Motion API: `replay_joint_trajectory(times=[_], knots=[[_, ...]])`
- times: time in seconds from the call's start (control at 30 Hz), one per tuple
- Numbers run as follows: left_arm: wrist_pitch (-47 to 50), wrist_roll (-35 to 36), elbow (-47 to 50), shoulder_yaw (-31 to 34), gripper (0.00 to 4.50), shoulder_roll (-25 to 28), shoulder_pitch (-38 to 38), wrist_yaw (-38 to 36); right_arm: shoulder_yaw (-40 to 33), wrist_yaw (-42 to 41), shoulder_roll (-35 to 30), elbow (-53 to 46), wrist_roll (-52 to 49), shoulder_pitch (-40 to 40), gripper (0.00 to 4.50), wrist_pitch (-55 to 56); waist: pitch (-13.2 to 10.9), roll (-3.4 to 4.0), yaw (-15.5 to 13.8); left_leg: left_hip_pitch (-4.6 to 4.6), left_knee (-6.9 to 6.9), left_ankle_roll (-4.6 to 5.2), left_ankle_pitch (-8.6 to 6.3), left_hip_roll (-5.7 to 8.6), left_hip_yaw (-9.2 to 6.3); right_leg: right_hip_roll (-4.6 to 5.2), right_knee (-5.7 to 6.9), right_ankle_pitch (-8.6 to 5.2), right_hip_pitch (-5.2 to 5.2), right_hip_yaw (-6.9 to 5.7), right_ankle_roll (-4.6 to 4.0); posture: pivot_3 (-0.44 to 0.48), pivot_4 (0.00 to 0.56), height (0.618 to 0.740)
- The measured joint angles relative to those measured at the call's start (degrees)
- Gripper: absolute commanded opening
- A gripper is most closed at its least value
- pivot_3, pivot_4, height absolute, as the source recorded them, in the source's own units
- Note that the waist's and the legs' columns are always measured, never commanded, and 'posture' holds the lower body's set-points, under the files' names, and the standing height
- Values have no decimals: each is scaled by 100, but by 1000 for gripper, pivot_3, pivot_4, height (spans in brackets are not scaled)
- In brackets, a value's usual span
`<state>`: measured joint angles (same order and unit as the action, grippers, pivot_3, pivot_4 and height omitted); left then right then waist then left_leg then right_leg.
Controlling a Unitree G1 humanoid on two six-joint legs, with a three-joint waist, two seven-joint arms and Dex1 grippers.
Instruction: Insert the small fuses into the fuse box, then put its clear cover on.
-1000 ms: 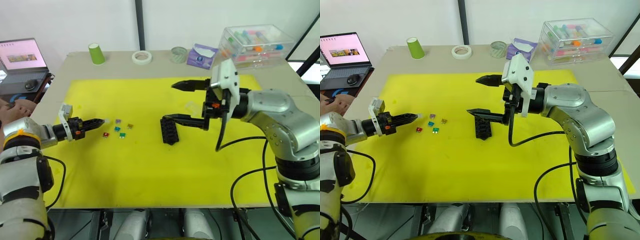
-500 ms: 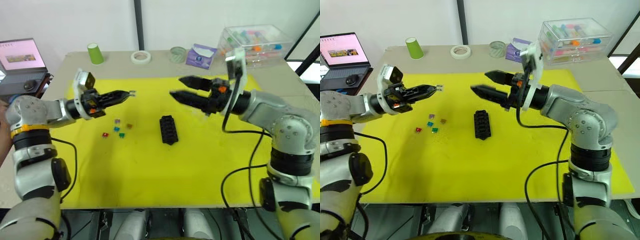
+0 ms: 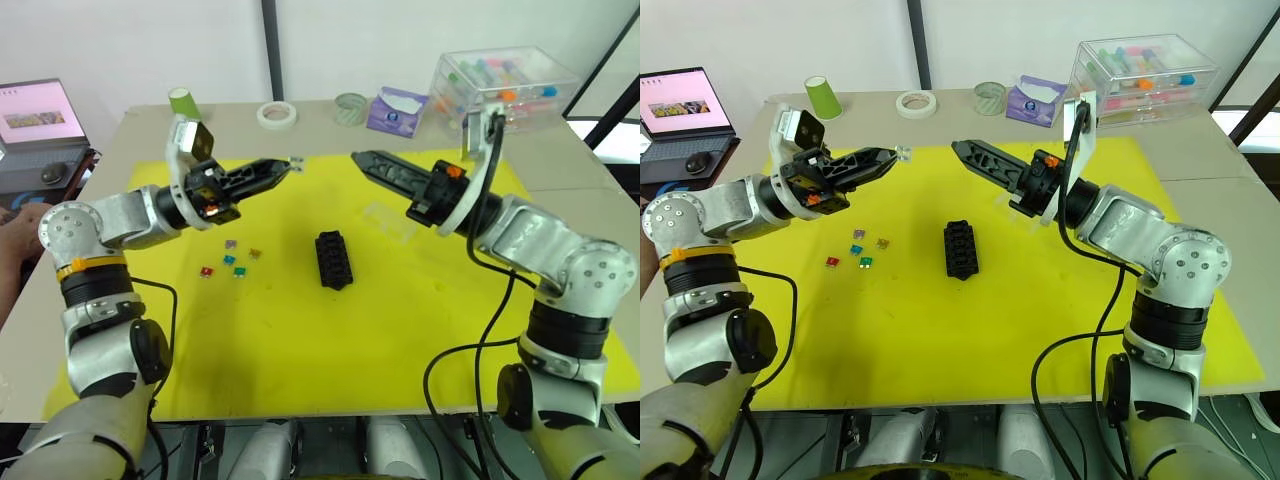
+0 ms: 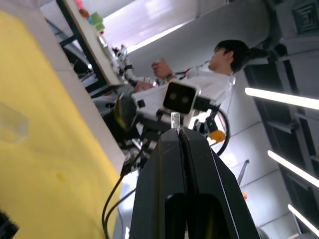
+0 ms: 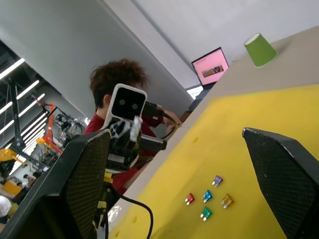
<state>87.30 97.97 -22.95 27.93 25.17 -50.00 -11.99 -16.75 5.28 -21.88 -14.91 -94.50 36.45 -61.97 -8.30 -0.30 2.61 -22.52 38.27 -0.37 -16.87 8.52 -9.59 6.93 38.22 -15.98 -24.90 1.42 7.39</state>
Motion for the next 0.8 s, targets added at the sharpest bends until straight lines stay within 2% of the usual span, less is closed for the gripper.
replay_joint_trajectory(times=[0.07,0.17,0.43,0.53,0.63,0.8], knots=[[-384,646,191,-232,30,-111,183,500,150,289,150,-133,-295,-125,4500,277,0,0,-6,0,1,0,0,0,-1,0,0,0,0,0,0,0,150,740],[-857,1173,389,-386,30,-204,313,1012,342,559,174,-347,-597,-203,4500,600,0,0,-13,0,2,0,0,0,-1,-2,-1,0,1,0,0,0,150,740],[-1191,1375,811,-394,30,-529,555,1350,870,941,304,-644,-829,-307,4500,1310,1,0,-8,1,1,0,0,0,1,-7,-2,0,1,1,0,0,150,740],[-1204,1376,883,-403,0,-530,569,1372,979,969,302,-645,-856,-307,3850,1470,1,0,-13,1,1,0,0,0,0,-7,-2,0,1,0,0,0,150,740],[-1213,1377,914,-406,0,-532,569,1374,1006,966,280,-645,-868,-307,2842,1571,1,0,-10,1,0,0,0,0,1,-9,-2,0,1,0,0,0,150,740],[-1213,1377,953,-419,0,-536,569,1374,1137,951,271,-645,-861,-307,2842,1640,1,0,-9,1,0,0,0,0,1,-9,-3,0,1,0,0,0,150,740]])
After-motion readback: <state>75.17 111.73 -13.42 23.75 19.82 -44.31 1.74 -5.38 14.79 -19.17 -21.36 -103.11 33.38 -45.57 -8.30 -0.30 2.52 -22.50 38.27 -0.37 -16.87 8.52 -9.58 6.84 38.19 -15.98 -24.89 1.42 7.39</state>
